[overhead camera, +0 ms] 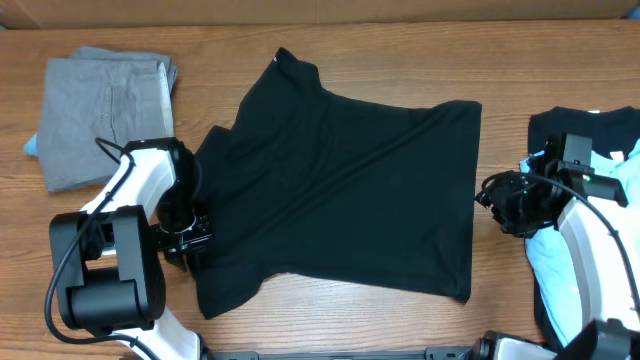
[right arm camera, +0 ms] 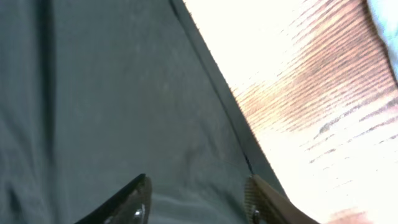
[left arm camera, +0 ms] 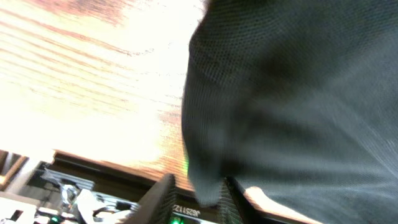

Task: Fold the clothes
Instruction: 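Pull the shirt's left sleeve and right side outward with both grippers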

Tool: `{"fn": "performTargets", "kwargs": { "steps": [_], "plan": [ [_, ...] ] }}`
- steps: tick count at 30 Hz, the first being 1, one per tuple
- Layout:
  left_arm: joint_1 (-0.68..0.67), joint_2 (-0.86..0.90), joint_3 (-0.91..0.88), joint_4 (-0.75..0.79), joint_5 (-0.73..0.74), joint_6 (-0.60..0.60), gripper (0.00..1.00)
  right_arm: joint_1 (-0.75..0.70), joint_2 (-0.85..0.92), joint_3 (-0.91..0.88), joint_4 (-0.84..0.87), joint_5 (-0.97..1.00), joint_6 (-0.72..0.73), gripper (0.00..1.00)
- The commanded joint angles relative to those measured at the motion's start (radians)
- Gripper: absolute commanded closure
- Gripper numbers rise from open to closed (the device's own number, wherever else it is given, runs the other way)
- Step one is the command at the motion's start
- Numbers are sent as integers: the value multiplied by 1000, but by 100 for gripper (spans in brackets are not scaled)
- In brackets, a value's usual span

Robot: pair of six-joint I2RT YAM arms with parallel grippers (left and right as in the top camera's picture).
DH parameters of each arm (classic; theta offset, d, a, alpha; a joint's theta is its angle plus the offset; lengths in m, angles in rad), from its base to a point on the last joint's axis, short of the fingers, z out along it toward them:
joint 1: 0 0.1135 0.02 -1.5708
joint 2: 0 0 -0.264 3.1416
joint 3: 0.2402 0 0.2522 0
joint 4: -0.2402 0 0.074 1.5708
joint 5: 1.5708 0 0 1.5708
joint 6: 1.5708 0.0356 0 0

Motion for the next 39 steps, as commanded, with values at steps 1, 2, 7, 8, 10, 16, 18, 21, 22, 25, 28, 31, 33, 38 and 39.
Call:
{"fn": "performTargets", "kwargs": {
  "steps": [1,2,7,8,10,16,18,21,22,25,28,31,33,38,39],
  "plan": [
    [-3,-26,0,-10,49,24,62,4,56,8,32,34,13,43],
    [-3,-26,3,-14,61,33,61,4,74,8,45,35,12,40],
    [-3,-27,68,-42,93,100,62,4,176,7,90,57,5,39],
    [-3,-27,97,-55,95,114,62,4,196,7,98,55,-5,39],
    [-3,-29,153,-72,95,133,61,6,234,6,123,14,-71,39],
    [-2,-32,325,-71,92,151,44,40,335,6,171,-80,-146,49],
    [-1,-32,367,-51,92,154,39,57,359,6,167,-47,-145,54],
    [-1,-32,392,15,92,159,32,74,380,6,141,62,-98,71],
    [-1,-32,391,39,92,159,30,74,381,6,125,113,-59,80],
    [-2,-31,391,95,96,159,29,64,377,7,55,241,54,96],
    [-4,-31,391,142,123,168,29,37,365,9,20,271,66,96],
    [-4,-31,391,204,184,227,29,14,343,25,1,274,61,96],
    [-5,-31,388,252,217,266,29,8,328,38,-4,277,58,96],
    [-16,-31,360,399,245,331,23,7,309,83,-9,288,59,92],
    [-20,-31,346,437,263,346,22,7,309,95,-17,288,60,91]
  ]
}}
